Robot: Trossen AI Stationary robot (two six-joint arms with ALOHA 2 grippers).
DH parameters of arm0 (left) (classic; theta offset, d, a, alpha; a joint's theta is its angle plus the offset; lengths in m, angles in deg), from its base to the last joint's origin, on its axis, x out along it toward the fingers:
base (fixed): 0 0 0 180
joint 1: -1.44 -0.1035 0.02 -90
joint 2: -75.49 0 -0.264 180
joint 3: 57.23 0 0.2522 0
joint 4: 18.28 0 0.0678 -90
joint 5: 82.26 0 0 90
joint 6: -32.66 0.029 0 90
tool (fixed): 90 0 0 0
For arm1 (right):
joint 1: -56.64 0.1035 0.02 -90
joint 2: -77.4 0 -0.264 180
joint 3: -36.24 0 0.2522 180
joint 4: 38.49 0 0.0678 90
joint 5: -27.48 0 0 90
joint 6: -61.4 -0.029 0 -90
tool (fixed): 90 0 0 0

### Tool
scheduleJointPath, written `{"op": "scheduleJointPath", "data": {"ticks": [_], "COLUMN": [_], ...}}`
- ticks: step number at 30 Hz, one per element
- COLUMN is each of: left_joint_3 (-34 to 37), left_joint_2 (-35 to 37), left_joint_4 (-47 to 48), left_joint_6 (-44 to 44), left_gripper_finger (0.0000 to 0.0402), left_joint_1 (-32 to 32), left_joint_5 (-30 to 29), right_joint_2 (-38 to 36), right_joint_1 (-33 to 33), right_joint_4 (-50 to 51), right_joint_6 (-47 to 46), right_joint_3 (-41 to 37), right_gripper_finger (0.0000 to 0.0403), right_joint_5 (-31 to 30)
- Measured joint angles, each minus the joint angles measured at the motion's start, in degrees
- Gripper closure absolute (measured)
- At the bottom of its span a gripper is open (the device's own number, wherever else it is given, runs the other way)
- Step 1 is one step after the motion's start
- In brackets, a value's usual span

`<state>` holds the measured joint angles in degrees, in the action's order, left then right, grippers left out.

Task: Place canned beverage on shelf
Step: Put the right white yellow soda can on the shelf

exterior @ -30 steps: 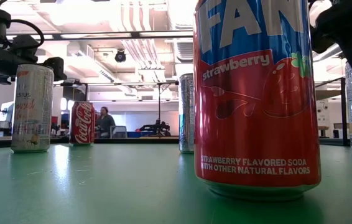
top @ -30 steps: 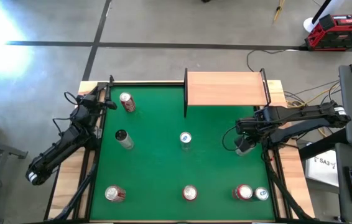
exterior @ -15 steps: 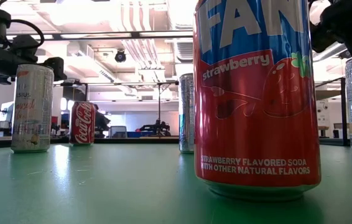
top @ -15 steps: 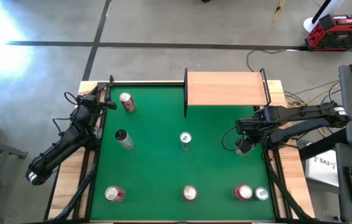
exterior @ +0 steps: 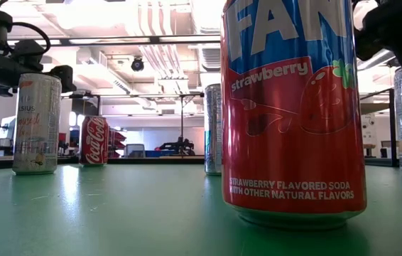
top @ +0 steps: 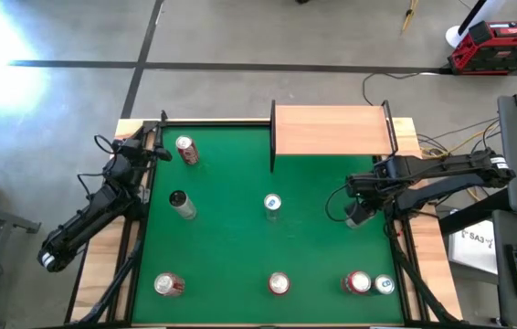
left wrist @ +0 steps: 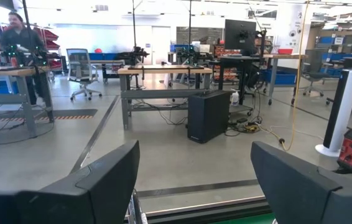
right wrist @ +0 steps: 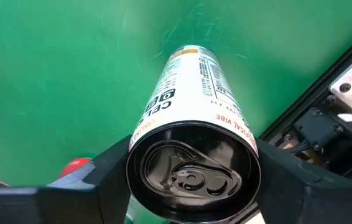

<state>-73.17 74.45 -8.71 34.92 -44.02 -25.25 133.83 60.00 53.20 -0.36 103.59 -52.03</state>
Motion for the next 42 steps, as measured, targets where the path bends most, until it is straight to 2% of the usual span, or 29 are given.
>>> {"op": "scheduleJointPath", "data": {"ticks": [8, 21, 28, 34, 42], "left_joint_3": [0.0, 0.0, 0.0, 0.0, 0.0], "left_joint_2": [0.0, 0.0, 0.0, 0.0, 0.0], "left_joint_4": [0.0, 0.0, 0.0, 0.0, 0.0], "left_joint_6": [0.0, 0.0, 0.0, 0.0, 0.0], "left_gripper_finger": [0.0108, 0.0108, 0.0108, 0.0108, 0.0108], "left_joint_1": [0.0, 0.0, 0.0, 0.0, 0.0], "left_joint_5": [0.0, 0.0, 0.0, 0.0, 0.0], "right_joint_2": [0.0, 3.7, 9.0, 16.0, 22.4], "right_joint_1": [0.0, 0.0, -2.3, -8.1, -15.8], "right_joint_4": [-2.7, 1.2, 0.8, 0.1, -6.6], "right_joint_6": [-19.0, -33.1, -34.5, -34.4, -18.4], "right_joint_3": [3.6, 9.2, 12.4, 14.6, 20.4], "right_gripper_finger": [0.0144, 0.0136, 0.0137, 0.0137, 0.0137], "right_joint_5": [-6.8, -18.5, -19.3, -19.4, -9.6]}}
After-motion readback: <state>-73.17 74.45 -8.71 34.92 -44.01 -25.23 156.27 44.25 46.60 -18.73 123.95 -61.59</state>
